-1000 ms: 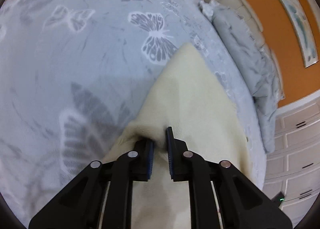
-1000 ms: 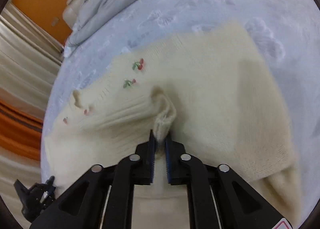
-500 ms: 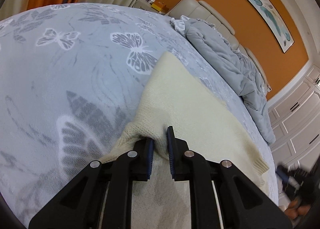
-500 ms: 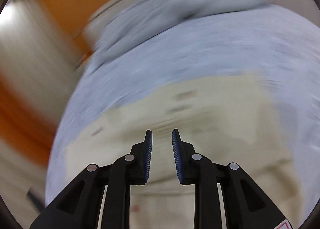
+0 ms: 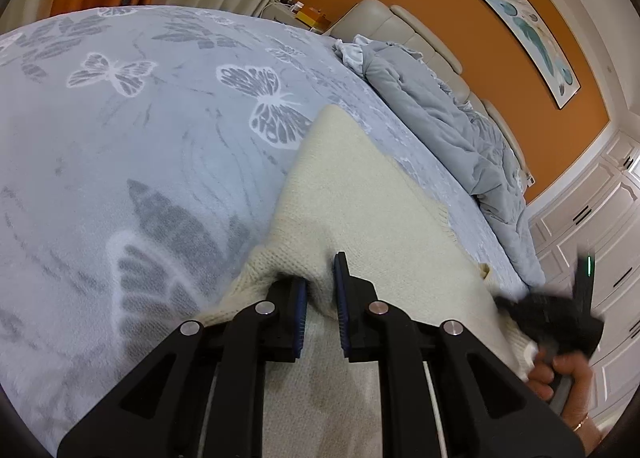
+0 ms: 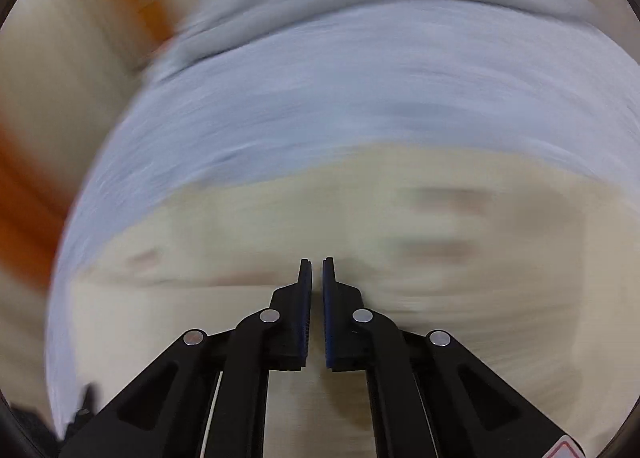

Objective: Fold small clothes

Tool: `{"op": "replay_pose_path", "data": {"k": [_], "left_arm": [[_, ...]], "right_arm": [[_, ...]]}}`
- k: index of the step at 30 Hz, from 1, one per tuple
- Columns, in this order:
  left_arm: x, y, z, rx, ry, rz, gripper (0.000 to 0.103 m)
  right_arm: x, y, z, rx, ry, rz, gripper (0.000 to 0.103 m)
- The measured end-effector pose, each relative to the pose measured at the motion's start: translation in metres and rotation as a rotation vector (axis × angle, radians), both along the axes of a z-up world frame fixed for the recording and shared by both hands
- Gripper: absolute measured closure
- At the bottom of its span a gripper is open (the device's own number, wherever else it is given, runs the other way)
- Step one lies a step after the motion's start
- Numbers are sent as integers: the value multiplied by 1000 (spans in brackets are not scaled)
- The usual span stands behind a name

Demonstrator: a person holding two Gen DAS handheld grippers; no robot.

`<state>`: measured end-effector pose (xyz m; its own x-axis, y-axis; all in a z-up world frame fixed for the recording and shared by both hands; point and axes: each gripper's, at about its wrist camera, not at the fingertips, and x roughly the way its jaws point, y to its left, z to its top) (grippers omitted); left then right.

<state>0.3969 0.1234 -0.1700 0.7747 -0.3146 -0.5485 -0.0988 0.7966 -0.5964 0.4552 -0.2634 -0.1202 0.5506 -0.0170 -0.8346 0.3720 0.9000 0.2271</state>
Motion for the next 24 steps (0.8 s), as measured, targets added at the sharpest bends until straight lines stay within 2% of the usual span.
{"op": "replay_pose_path", "data": {"k": [1, 3, 6, 7, 8, 9, 10, 11, 12, 13, 15, 16, 17, 18, 19, 21, 22, 23, 24], "left_arm": [[0, 0, 0, 2, -1, 0, 90], [0, -1, 0, 2, 0, 1, 90], [1, -1, 0, 4, 2, 0, 90], [1, -1, 0, 4, 2, 0, 90], [1, -1, 0, 2, 1, 0, 90], [1, -1, 0, 2, 1, 0, 90], [1, -1, 0, 6, 1, 0, 90], [1, -2, 0, 11, 4, 1, 90], [2, -3, 0, 16, 9, 1, 90], [3, -4, 0, 26, 16, 2, 90], [5, -7, 2, 48, 30, 4, 90], [7, -11, 5, 73, 43, 6, 90], [8, -13, 7, 91, 52, 7, 90], [9, -15, 11, 111, 75, 6, 89], [8, -16, 15, 126, 99, 0, 88], [-7, -16, 33, 146, 168, -46, 75], [-21, -11, 42, 117, 193, -59, 49], [-49, 2, 53, 25, 189, -69, 29], [-70, 13, 61, -44, 172, -73, 23]], "right_arm": [[-18, -29, 4, -2, -14, -44, 103], [-41, -46, 19, 12, -75, -49, 90], [-64, -25, 33, 62, -136, 86, 91], [-66, -18, 28, 61, -126, 120, 92], [-64, -12, 16, 20, -70, 136, 94], [-63, -15, 1, -29, -12, 108, 103], [-71, -25, -6, -11, -21, 89, 103], [-84, -36, -3, 18, -36, 20, 103], [-93, -41, 4, -42, 10, -71, 89], [-107, -42, 11, -78, 30, -111, 89], [-153, -44, 32, -27, -7, -71, 89], [-180, -40, 43, -33, -10, -62, 86], [-206, -38, 50, -43, -4, -49, 74], [-237, -35, 55, -61, 15, -37, 54], [-262, -38, 54, -72, 29, -33, 46], [-317, -41, 53, -80, 68, -19, 41], [-337, -42, 50, -67, 84, -14, 40], [-371, -45, 42, -30, 112, -15, 35], [-394, -48, 40, 1, 130, -17, 34]]}}
